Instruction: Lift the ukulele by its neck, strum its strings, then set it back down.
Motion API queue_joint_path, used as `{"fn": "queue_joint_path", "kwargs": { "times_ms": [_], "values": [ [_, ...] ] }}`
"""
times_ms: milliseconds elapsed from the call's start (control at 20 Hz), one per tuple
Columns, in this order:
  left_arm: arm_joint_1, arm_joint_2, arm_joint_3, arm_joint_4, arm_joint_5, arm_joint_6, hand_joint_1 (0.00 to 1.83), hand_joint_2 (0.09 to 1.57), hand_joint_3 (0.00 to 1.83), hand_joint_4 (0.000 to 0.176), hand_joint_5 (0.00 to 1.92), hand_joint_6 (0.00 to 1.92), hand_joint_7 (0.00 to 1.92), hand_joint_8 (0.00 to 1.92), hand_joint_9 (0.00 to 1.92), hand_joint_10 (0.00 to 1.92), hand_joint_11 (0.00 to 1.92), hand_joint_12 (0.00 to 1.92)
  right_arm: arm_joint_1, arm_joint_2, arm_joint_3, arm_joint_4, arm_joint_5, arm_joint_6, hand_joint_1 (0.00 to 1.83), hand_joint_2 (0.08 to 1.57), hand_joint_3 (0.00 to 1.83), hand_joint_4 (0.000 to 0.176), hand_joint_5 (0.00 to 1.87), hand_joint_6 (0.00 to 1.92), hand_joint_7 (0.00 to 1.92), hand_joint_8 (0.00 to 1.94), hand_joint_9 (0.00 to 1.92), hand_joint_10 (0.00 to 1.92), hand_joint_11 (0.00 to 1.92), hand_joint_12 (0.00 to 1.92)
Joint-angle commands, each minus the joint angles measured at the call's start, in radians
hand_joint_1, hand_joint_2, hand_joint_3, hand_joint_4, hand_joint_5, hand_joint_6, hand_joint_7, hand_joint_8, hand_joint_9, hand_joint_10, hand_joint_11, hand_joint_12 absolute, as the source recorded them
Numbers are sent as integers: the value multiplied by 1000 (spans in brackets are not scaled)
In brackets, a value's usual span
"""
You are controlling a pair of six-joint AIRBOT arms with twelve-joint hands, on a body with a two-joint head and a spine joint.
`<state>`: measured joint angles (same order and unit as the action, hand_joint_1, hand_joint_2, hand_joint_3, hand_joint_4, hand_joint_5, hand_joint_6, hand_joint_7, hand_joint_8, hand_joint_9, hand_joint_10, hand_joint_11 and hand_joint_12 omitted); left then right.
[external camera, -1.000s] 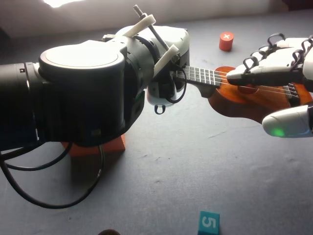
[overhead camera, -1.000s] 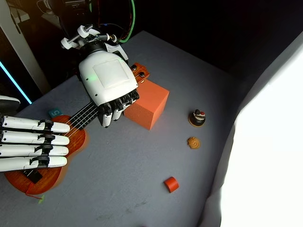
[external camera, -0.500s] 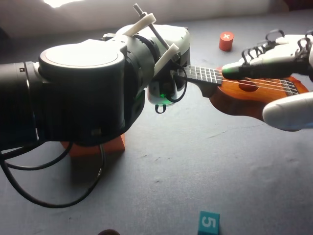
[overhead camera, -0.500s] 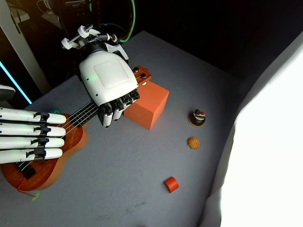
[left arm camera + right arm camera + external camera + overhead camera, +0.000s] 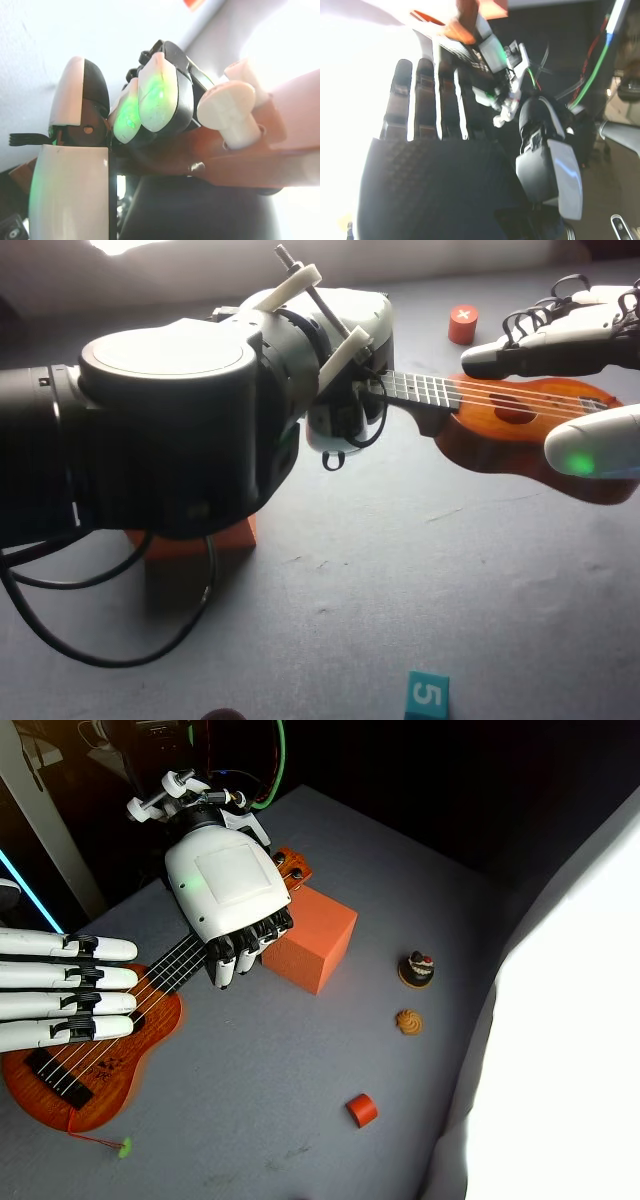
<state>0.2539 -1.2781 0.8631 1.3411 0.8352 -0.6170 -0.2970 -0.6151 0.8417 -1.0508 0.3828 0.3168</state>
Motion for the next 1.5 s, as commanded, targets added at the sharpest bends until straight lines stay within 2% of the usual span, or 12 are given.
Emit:
{"fn": "queue_joint_path", "kwargs": {
  "times_ms": [0,200,300,350,400,550,700,850,1000,1450],
  "values": [
    [-6,-7,-4,101,-6,-27,1485,1255,2,80,1319,1921,1436,1921,1571,1921,1609,1921,15,2,5,41,54,1,0,1284,0,0,208,8,263,7,223,10,0,465],
    [23,-39,-5,176,-8,-100,1473,1250,0,88,1306,1921,1431,1921,1560,1921,1596,1921,18,-4,15,48,31,-33,0,1276,0,0,204,5,251,5,211,4,0,446],
    [39,-53,-5,199,-3,-123,1484,1241,0,90,1313,1921,1434,1921,1563,1921,1597,1921,23,-9,33,165,43,-153,0,1276,0,0,199,2,245,1,204,1,0,443],
    [51,-61,-5,225,5,-152,1485,1240,0,91,1315,1921,1435,1921,1563,1921,1596,1921,25,-9,45,260,62,-245,0,1275,0,0,196,1,245,2,202,0,0,441],
    [69,-71,-5,259,15,-184,1478,1252,0,92,1316,1921,1437,1921,1565,1921,1599,1921,27,-10,66,330,98,-297,0,1275,0,0,196,1,245,1,201,0,0,424],
    [108,-89,3,340,23,-253,1477,1248,0,92,1318,1921,1440,1921,1569,1921,1600,1921,33,-14,94,401,125,-329,0,1275,0,0,198,1,247,1,208,2,0,471],
    [155,-113,19,435,43,-329,1470,1252,0,94,1312,1921,1426,1921,1560,1921,1586,1921,41,-22,104,577,125,-444,0,1275,0,0,178,0,229,0,200,0,0,453],
    [199,-136,46,505,55,-398,1487,1251,0,94,1315,1921,1434,1921,1558,1921,1589,1921,53,-29,112,725,121,-458,0,1272,0,0,192,6,241,5,213,6,0,505],
    [246,-159,83,590,75,-477,1473,1257,2,97,1318,1921,1446,1921,1572,1921,1605,1921,55,-36,102,743,114,-473,0,1273,0,0,191,3,233,2,201,1,0,448],
    [337,-206,143,740,145,-600,1473,1251,0,97,1320,1921,1445,1921,1571,1921,1601,1921,55,-39,79,742,114,-506,0,1270,0,0,197,3,242,4,199,6,0,442]
  ]
}}
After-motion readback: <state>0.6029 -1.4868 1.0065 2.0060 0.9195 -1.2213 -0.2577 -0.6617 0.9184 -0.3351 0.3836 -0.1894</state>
